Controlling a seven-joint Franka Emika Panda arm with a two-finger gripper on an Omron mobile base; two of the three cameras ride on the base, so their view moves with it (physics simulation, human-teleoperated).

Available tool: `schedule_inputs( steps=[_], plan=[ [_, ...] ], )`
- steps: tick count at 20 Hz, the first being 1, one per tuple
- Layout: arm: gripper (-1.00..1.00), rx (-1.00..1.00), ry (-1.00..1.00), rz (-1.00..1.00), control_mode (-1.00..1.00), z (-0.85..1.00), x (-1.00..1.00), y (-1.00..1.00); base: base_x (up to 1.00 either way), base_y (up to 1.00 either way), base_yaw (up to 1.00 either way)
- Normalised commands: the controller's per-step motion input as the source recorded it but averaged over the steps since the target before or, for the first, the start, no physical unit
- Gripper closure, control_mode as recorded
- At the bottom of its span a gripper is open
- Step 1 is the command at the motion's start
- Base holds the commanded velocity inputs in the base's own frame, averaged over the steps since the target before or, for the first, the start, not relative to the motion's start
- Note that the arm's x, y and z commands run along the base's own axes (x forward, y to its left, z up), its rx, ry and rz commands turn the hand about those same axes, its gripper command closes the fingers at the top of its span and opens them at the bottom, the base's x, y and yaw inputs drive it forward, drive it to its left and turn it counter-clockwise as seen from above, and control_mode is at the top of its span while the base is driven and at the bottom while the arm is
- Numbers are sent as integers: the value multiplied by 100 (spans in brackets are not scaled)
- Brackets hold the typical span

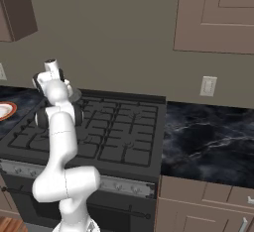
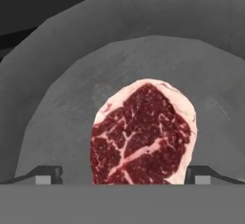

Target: Place the steak on the plate and place the corn on the same plate.

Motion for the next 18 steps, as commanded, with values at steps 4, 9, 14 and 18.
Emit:
schedule_inputs(
  steps=[4, 9, 14, 18],
  plan=[
    [100, 0, 2, 0, -100, -69, 0, 8, 0, 0, 0],
    [100, 0, 2, 0, -100, -20, 0, 4, 0, 0, 0],
    [100, 0, 0, 0, -100, 0, 0, 0, 0, 0, 0],
    [100, 0, 0, 0, -100, 0, 2, 0, 0, 0, 0]
  ],
)
